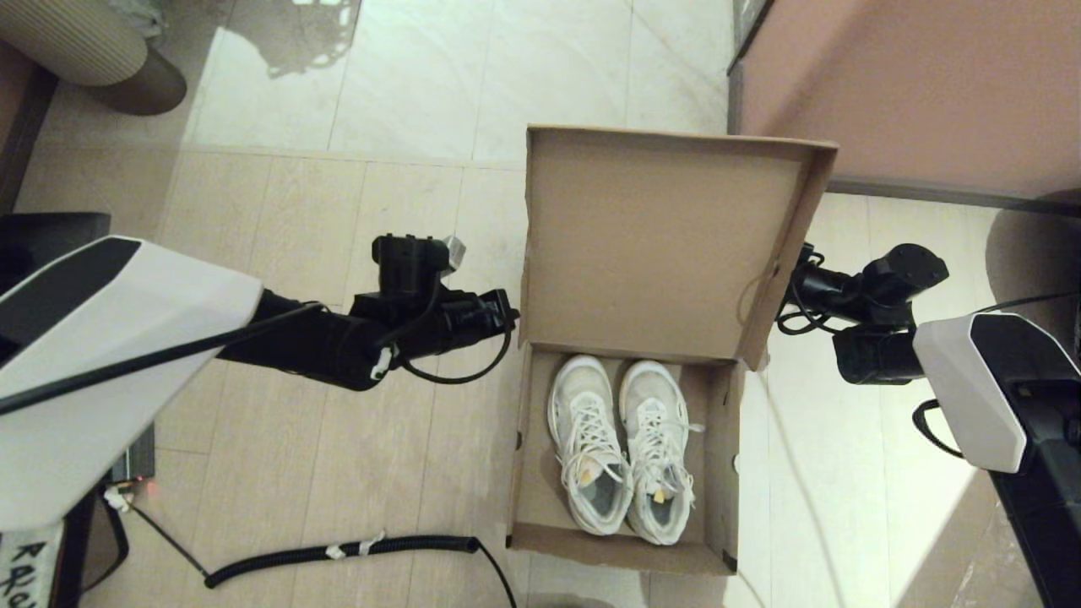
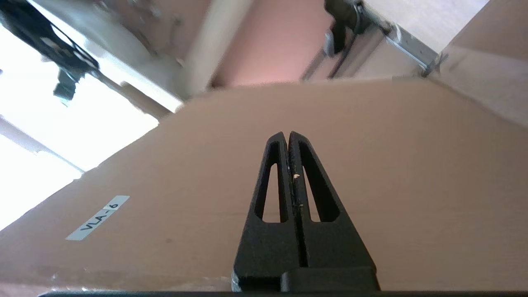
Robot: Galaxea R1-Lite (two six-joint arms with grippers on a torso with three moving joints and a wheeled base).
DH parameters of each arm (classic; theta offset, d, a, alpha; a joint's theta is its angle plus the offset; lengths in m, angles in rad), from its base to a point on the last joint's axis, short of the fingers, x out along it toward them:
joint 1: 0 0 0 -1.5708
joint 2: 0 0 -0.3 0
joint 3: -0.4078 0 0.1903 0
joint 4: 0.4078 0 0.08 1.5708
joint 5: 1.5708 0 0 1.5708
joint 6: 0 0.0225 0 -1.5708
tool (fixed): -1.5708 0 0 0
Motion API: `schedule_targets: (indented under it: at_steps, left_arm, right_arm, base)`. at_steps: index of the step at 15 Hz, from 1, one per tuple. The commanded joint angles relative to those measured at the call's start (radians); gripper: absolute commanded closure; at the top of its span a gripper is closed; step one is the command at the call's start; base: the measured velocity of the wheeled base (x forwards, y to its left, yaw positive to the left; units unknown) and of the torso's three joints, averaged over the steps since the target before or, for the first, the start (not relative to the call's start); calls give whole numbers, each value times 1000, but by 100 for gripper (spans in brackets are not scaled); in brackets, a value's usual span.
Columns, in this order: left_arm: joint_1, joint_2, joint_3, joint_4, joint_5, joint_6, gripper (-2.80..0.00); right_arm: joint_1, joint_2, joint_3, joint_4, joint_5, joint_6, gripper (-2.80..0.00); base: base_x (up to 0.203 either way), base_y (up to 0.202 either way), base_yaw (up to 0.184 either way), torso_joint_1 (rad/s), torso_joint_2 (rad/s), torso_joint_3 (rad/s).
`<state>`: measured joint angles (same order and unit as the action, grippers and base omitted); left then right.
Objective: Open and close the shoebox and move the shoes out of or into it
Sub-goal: Close the shoe box
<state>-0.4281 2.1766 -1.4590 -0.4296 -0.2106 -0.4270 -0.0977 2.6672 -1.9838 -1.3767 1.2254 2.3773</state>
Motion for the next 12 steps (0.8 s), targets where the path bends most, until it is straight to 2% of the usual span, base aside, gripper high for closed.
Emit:
schedule_targets:
  at_steps: [1,5,8,10,12]
  left_arm:
    - [1,-46,6,-3,0,-4,0]
    - [4,-157,8,-2,-2,-1,0]
    - [19,-310,64,7,-26,1,0]
    - [60,-429,121,16,-89,3,0]
    - [140,-513,136,48,-124,2,0]
  right_arm:
    - [-1,-24,0,-12,16,16,0]
    - [-2,-55,0,-25,52,26,0]
    - [-2,-78,0,-25,76,40,0]
    - [-2,-95,2,-25,78,65,0]
    - [-2,-110,3,-25,97,74,0]
  base:
    - [0,0,0,0,0,0]
    - [0,0,0,0,0,0]
    - [0,0,0,0,0,0]
    - [0,0,0,0,0,0]
    - [0,0,0,0,0,0]
